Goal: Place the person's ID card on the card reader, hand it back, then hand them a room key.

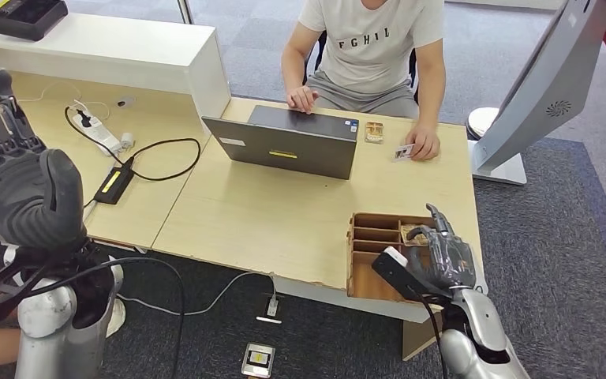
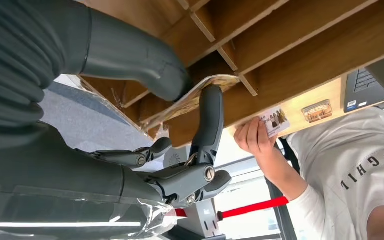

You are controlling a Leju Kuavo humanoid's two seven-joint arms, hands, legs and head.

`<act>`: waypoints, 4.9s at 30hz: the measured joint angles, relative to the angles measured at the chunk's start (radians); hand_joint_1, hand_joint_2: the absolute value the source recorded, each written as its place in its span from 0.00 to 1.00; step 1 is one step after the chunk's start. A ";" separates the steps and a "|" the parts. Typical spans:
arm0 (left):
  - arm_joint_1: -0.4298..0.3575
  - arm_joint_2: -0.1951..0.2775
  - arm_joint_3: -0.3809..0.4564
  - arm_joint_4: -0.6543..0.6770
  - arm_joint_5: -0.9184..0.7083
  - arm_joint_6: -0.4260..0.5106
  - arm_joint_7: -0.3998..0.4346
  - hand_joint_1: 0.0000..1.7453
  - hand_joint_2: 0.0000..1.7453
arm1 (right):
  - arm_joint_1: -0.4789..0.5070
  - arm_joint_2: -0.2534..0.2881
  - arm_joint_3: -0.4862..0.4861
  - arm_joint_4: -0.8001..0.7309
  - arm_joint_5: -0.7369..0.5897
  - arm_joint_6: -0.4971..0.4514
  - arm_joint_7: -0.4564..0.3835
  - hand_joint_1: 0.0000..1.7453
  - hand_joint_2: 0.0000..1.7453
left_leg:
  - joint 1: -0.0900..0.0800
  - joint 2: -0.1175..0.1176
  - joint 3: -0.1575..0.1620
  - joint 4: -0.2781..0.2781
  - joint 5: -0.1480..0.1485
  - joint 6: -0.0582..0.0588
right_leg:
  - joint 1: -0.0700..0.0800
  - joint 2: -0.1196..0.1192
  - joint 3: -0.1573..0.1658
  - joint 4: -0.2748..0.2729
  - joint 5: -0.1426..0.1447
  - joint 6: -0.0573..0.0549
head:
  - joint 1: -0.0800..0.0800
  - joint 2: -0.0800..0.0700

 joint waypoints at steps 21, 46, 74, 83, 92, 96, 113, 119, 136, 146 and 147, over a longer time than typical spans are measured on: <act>0.016 0.000 0.000 -0.004 -0.008 0.017 0.000 0.00 1.00 | -0.020 0.012 0.013 0.023 0.006 0.004 0.003 1.00 1.00 | 0.000 0.000 0.000 0.000 0.000 0.000 | 0.000 0.000 0.000 0.000 0.000 0.000 | 0.000 0.000; 0.015 -0.008 0.000 0.003 0.004 -0.015 -0.023 0.00 1.00 | -0.073 -0.062 -0.074 -0.240 0.065 -0.024 0.072 1.00 1.00 | 0.000 0.001 0.000 0.000 0.000 0.000 | 0.000 0.000 0.000 0.000 0.000 0.000 | 0.000 0.000; -0.050 -0.043 -0.005 0.081 0.074 -0.064 -0.073 0.00 1.00 | -0.552 0.142 0.076 0.402 0.033 0.051 0.018 1.00 1.00 | 0.000 0.000 -0.001 0.000 0.001 0.000 | 0.000 0.000 -0.001 0.001 0.001 -0.001 | 0.000 0.000; -0.052 -0.041 -0.006 0.088 0.081 -0.053 -0.072 0.00 1.00 | -0.592 0.183 0.112 0.525 0.053 0.071 0.023 1.00 1.00 | 0.000 0.000 -0.001 0.000 0.001 0.000 | 0.000 0.000 -0.001 0.001 0.001 -0.001 | 0.000 0.000; -0.050 -0.034 -0.006 0.088 0.081 -0.032 -0.070 0.00 1.00 | -0.608 0.204 0.135 0.587 0.055 0.075 0.026 1.00 1.00 | 0.000 0.000 -0.001 0.000 0.001 0.000 | 0.000 0.000 -0.001 0.001 0.001 -0.001 | 0.000 0.000; -0.048 -0.030 -0.006 0.088 0.080 -0.025 -0.068 0.00 1.00 | -0.613 0.207 0.141 0.603 0.055 0.075 0.026 1.00 1.00 | 0.000 0.000 -0.001 0.000 0.001 0.000 | 0.000 0.000 -0.001 0.001 0.001 -0.001 | 0.000 0.000; -0.029 -0.012 -0.008 0.088 0.080 -0.012 -0.066 0.00 1.00 | -0.623 0.210 0.161 0.655 0.050 0.075 0.029 0.72 1.00 | 0.000 0.000 -0.001 0.001 0.001 0.000 | 0.000 0.000 -0.001 0.001 0.001 -0.001 | 0.000 0.000; -0.029 -0.008 -0.012 0.088 0.081 0.001 -0.063 0.00 1.00 | -0.622 0.204 0.164 0.665 0.045 0.075 0.048 0.00 1.00 | 0.000 0.000 0.000 0.001 0.001 0.000 | 0.000 0.000 -0.001 0.001 0.001 -0.001 | 0.000 0.000; 0.023 0.006 -0.015 0.074 0.056 0.033 -0.047 0.00 1.00 | -0.484 0.068 0.118 0.355 0.005 -0.063 0.045 0.00 1.00 | 0.000 0.000 0.000 0.001 0.001 0.000 | 0.000 0.000 -0.001 0.000 0.001 0.000 | 0.000 0.000; 0.066 0.020 -0.021 0.044 -0.016 0.075 -0.010 0.00 1.00 | -0.052 -0.022 -0.003 -0.285 0.086 -0.292 0.072 0.00 1.00 | 0.000 0.000 0.000 0.000 -0.001 -0.001 | 0.001 0.000 0.000 0.000 0.000 0.000 | 0.000 0.000; 0.069 0.021 -0.022 0.039 -0.025 0.086 -0.005 0.00 1.00 | -0.014 -0.023 -0.014 -0.340 0.086 -0.320 0.068 0.00 1.00 | 0.000 0.000 0.001 0.000 -0.001 -0.001 | 0.000 0.000 0.000 0.000 -0.001 0.000 | 0.000 0.000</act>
